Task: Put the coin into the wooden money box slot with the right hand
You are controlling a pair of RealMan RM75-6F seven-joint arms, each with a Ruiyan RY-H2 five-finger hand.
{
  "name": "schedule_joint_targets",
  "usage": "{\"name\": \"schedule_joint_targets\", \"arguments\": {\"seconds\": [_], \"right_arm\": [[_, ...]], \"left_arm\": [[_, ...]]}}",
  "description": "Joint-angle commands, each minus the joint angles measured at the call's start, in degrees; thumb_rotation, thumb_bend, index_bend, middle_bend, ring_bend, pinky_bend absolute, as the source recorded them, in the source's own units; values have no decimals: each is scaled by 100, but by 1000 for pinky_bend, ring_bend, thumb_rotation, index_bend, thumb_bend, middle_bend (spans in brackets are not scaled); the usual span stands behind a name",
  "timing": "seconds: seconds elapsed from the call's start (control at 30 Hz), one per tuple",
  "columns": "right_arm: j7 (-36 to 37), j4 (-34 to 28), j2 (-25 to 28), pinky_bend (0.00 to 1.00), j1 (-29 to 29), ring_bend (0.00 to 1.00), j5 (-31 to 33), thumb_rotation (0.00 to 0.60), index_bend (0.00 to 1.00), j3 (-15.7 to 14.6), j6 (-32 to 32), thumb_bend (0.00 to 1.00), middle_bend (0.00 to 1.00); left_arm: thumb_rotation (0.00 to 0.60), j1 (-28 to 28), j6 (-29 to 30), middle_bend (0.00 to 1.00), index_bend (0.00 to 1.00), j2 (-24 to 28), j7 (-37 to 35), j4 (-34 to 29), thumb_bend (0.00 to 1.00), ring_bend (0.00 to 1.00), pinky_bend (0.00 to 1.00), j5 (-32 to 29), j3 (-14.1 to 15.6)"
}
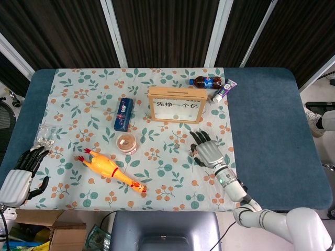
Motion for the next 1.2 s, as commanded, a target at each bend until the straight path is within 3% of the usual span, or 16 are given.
{"name": "schedule_joint_targets", "arguments": {"seconds": [0.03, 1.2], "right_arm": [[1, 20, -28, 0, 20, 0, -3, 600, 576, 22, -35, 525, 132], [-114, 206, -175, 0, 86, 0, 27, 600, 618, 171, -256, 527, 156]], "left_arm": [[600, 1, 4, 0, 0, 0, -3, 2, 482, 0, 38, 3, 1], [600, 15, 16, 0, 0, 16, -47, 15, 480, 0, 40, -6, 3]]}}
